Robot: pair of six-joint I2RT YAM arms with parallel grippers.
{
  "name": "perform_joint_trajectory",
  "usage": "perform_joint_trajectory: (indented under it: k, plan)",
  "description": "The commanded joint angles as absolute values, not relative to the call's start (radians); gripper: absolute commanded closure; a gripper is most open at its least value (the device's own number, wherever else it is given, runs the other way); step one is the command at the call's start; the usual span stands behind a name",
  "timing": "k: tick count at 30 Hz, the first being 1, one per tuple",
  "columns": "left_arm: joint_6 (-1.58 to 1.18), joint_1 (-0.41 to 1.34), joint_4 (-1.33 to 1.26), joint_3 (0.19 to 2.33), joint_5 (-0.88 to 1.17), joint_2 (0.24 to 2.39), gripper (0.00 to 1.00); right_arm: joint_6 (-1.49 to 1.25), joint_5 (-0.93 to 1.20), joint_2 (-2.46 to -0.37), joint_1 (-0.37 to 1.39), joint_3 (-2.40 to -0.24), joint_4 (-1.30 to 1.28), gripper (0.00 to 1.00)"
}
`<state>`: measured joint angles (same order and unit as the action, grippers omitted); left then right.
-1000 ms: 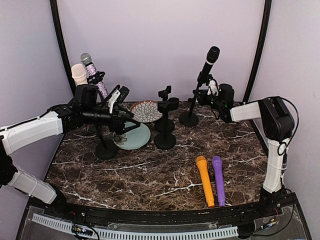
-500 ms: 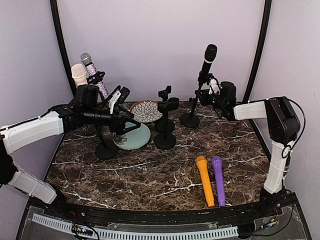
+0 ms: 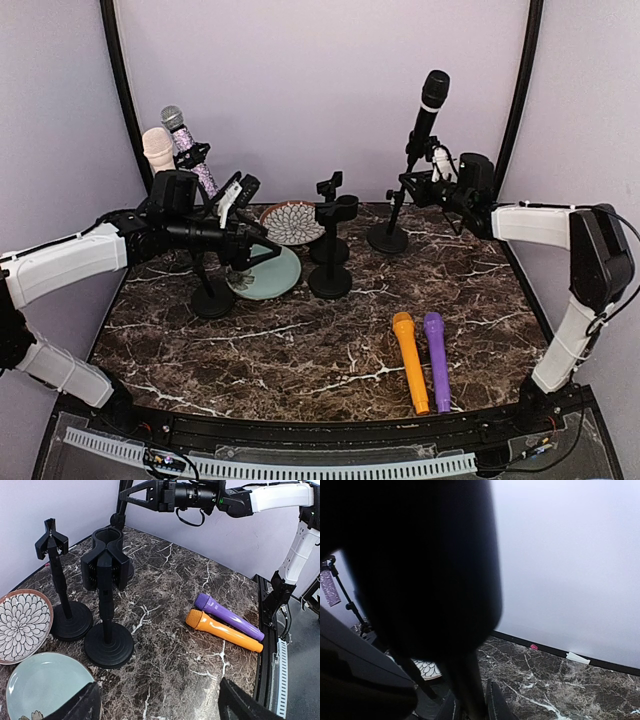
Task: Remove the microphone from the stand
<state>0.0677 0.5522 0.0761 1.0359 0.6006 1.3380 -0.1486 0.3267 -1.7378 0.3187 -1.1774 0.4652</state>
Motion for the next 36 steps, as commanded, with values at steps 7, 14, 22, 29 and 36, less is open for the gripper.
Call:
perform_joint_trajectory:
  k: [7, 14, 22, 29, 36]
  plan:
    - [0.066, 0.543, 0.022, 1.001, 0.643, 1.284, 0.17, -0.058, 0.499, -1.490, 0.377, -1.119, 0.379, 1.00]
    - [0.048, 0.543, -0.031, 0.978, 0.706, 1.269, 0.17, -0.030, 0.501, -1.383, 0.487, -1.055, 0.275, 1.00]
    - [0.046, 0.543, -0.068, 0.961, 0.726, 1.255, 0.17, -0.053, 0.540, -1.373, 0.634, -0.999, 0.311, 1.00]
    - [0.048, 0.543, -0.098, 0.943, 0.767, 1.253, 0.17, -0.028, 0.599, -1.460, 0.744, -1.028, 0.350, 1.00]
    - [0.066, 0.544, -0.117, 0.926, 0.802, 1.259, 0.17, -0.006, 0.619, -1.540, 0.808, -1.041, 0.394, 1.00]
